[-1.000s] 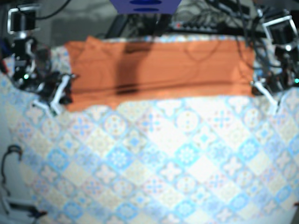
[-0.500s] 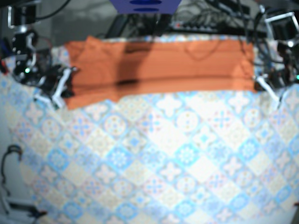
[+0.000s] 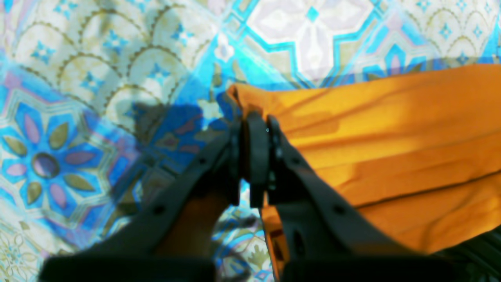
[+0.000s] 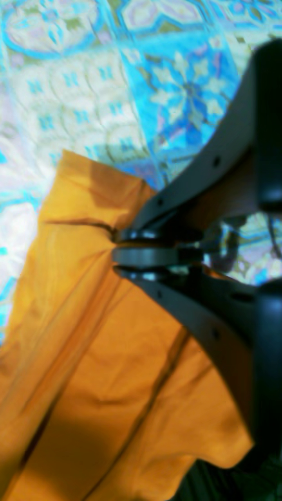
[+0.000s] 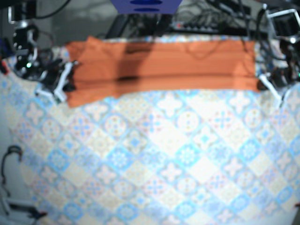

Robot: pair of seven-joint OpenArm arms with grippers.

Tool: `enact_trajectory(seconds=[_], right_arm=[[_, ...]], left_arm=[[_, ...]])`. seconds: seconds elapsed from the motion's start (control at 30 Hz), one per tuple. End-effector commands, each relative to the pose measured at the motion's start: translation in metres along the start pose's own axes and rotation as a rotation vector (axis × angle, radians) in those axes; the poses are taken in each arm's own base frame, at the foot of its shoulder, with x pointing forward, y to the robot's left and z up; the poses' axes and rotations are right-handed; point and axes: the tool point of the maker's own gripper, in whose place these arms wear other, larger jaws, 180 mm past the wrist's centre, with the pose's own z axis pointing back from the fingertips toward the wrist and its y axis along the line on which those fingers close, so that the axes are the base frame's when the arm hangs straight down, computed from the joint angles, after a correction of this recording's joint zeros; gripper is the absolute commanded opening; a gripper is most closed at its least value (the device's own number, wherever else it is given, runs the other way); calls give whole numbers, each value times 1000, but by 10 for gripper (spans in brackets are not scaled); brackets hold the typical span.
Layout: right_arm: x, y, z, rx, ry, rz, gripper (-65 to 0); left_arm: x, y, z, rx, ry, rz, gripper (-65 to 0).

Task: Fold the T-shirt properly
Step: 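Lay the folded hem onto the shoulder edge with both grippers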

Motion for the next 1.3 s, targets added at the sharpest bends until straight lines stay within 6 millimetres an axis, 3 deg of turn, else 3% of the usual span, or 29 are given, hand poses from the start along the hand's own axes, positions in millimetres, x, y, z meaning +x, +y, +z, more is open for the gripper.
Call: enact_trajectory(seconds=[0.0, 0.43, 0.67, 1.27], right_arm=[[7, -10, 7, -23, -23, 12, -646], [-5, -1, 7, -6, 2, 5, -646], [-18, 6, 9, 6, 27, -4, -646], [-21, 28, 18, 33, 51, 36, -646]], left_arm=[[13, 11, 10, 30, -28, -19, -650], [-7, 10, 9, 26, 11, -12, -650], [-8, 10, 9, 26, 14, -12, -650], [-6, 10, 9, 26, 10, -12, -650]])
